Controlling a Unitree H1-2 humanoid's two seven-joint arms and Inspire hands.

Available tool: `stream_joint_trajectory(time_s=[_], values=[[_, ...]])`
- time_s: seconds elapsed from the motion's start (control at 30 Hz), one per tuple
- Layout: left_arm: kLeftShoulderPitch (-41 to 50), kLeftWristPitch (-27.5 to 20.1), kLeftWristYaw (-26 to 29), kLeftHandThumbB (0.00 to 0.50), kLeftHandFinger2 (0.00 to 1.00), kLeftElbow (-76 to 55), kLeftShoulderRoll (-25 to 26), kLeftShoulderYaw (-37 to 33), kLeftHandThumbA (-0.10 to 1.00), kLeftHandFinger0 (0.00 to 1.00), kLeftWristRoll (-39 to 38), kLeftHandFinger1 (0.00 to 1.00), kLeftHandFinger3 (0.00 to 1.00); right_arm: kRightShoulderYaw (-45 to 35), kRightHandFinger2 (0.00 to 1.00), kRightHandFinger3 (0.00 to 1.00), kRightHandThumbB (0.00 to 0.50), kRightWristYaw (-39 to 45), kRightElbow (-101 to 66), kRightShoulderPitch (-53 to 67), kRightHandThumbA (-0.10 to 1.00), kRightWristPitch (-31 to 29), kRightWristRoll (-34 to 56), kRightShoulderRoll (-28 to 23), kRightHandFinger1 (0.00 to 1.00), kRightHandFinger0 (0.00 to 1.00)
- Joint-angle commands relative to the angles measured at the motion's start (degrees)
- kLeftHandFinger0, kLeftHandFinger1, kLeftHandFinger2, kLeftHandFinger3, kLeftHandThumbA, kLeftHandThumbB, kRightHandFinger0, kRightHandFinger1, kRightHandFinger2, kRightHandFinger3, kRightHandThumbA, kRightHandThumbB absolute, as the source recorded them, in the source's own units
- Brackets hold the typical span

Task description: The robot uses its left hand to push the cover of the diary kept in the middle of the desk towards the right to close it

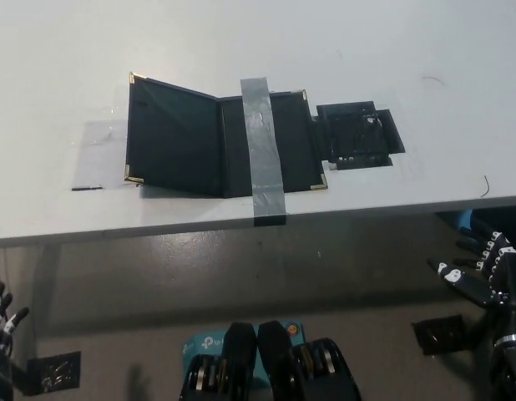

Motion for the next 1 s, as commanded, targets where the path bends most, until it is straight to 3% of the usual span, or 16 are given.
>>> stream_joint_trajectory(time_s=[0.0, 0.07, 0.13, 0.27, 0.37, 0.47, 0.6, 0.63, 0.8, 0.83, 0.93, 0.97], values=[[-0.39, -0.05, -1.64, 0.404, 1.0, -7.35, 1.87, -1.77, 1.0, 0.93, -0.54, 1.0, 1.0, -0.28, 0.74, 0.83, 0.427, -0.47, -0.86, -1.25, 1.0, -2.56, 0.68, -0.55, 0.67, 0.49], [-0.56, 0.21, -1.73, 0.375, 1.0, -10.18, 2.25, -2.6, 1.0, 0.95, -0.74, 1.0, 1.0, -0.3, 0.74, 0.82, 0.43, -0.5, -0.88, -1.29, 1.0, -2.46, 0.74, -0.52, 0.67, 0.49], [-2.07, 3.17, -1.6, 0.382, 1.0, -16.67, 3.0, -3.62, 1.0, 0.95, -2.02, 1.0, 1.0, -0.27, 0.74, 0.82, 0.428, -0.64, -0.8, -1.34, 1.0, -2.33, 0.61, -0.5, 0.68, 0.5], [-4.57, 5.4, -2.5, 0.321, 1.0, -22.46, 5.28, -5.2, 1.0, 0.96, -3.75, 1.0, 1.0, -0.48, 0.74, 0.82, 0.432, -0.42, -1.11, -1.11, 1.0, -2.2, 1.2, -0.33, 0.68, 0.5], [-6.28, 7.95, -2.15, 0.348, 1.0, -24.98, 6.23, -5.63, 1.0, 0.94, -5.51, 0.99, 1.0, -0.33, 0.74, 0.82, 0.435, -0.53, -1.01, -1.25, 1.0, -2.07, 0.91, -0.5, 0.68, 0.5], [-8.97, 11.08, -0.97, 0.306, 1.0, -26.86, 6.66, -5.0, 1.0, 0.97, -9.1, 1.0, 1.0, -0.13, 0.74, 0.82, 0.424, -0.69, -1.14, -1.02, 1.0, -2.05, 0.45, -0.63, 0.68, 0.5], [-12.43, 12.12, -0.06, 0.28, 1.0, -23.35, 6.43, -4.0, 1.0, 0.99, -9.81, 1.0, 1.0, 0.07, 0.74, 0.82, 0.419, -0.68, -1.11, -0.82, 1.0, -2.42, 0.14, -0.75, 0.68, 0.49], [-13.59, 12.06, 0.37, 0.237, 1.0, -21.11, 5.79, -3.37, 1.0, 1.0, -10.5, 1.0, 1.0, -0.06, 0.73, 0.81, 0.42, -0.72, -1.15, -0.86, 1.0, -2.21, 0.37, -0.65, 0.67, 0.48], [-16.51, 13.8, 2.91, 0.188, 1.0, -12.8, 3.73, -1.59, 1.0, 1.0, -9.62, 1.0, 1.0, 0.1, 0.73, 0.8, 0.414, -0.57, -0.71, -0.59, 1.0, -2.77, 0.24, -0.79, 0.67, 0.49], [-17.81, 14.11, 3.58, 0.156, 1.0, -8.83, 3.17, -0.79, 1.0, 1.0, -9.83, 1.0, 1.0, 0.31, 0.74, 0.81, 0.393, -0.61, -0.47, -0.61, 1.0, -3.0, -0.18, -1.0, 0.67, 0.49], [-18.68, 13.07, 3.95, 0.137, 1.0, -4.65, 2.75, -0.11, 1.0, 1.0, -8.62, 1.0, 1.0, 0.59, 0.74, 0.81, 0.409, -0.57, -0.59, -0.01, 1.0, -3.43, -0.39, -0.95, 0.66, 0.48], [-19.14, 12.73, 4.01, 0.153, 1.0, -3.27, 2.62, 0.1, 1.0, 1.0, -8.55, 1.0, 1.0, 0.55, 0.73, 0.8, 0.413, -0.6, -0.48, -0.07, 1.0, -3.44, -0.31, -0.93, 0.66, 0.48]])
